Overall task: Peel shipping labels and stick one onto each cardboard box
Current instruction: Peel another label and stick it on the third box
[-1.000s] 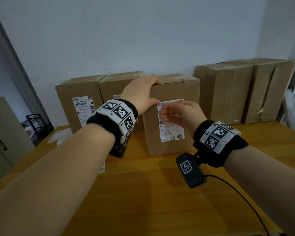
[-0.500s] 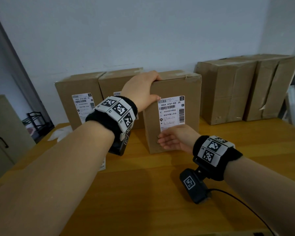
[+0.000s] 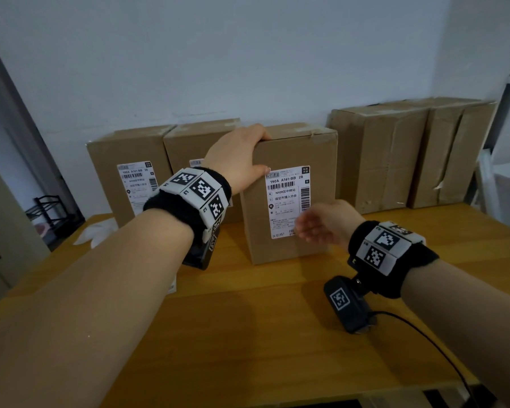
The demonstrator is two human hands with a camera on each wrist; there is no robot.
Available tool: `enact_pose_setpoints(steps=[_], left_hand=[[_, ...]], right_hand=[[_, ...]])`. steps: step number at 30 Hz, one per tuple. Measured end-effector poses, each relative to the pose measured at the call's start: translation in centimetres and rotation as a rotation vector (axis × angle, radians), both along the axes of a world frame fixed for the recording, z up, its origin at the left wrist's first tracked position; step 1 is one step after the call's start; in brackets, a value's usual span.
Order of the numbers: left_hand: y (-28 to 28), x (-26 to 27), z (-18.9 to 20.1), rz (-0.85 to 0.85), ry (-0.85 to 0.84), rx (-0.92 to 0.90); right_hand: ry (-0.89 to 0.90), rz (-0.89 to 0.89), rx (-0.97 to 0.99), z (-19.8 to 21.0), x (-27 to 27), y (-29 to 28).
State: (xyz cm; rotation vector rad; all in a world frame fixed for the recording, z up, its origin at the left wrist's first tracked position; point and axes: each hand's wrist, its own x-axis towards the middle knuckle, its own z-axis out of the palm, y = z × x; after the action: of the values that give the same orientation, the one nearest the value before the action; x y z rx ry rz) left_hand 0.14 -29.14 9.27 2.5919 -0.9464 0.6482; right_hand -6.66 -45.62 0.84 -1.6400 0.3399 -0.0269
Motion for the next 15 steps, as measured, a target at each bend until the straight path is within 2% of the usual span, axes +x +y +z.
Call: enact_pose_setpoints(steps=[4, 7, 15], left_hand=[[0.0, 0.0, -0.1, 0.004, -0.003, -0.005], [0.0, 0.0, -0.1, 0.006, 0.0, -0.015], [0.0, 0.0, -0.3, 0.002, 0.01, 0.006]], right_hand=[[-0.23, -0.024, 0.14, 3.2, 0.2, 0.2], [-0.3, -0.032, 0.193, 4.2, 0.6, 0.4], [-0.036, 0.009, 0.064, -1.0, 0.5, 0.4]])
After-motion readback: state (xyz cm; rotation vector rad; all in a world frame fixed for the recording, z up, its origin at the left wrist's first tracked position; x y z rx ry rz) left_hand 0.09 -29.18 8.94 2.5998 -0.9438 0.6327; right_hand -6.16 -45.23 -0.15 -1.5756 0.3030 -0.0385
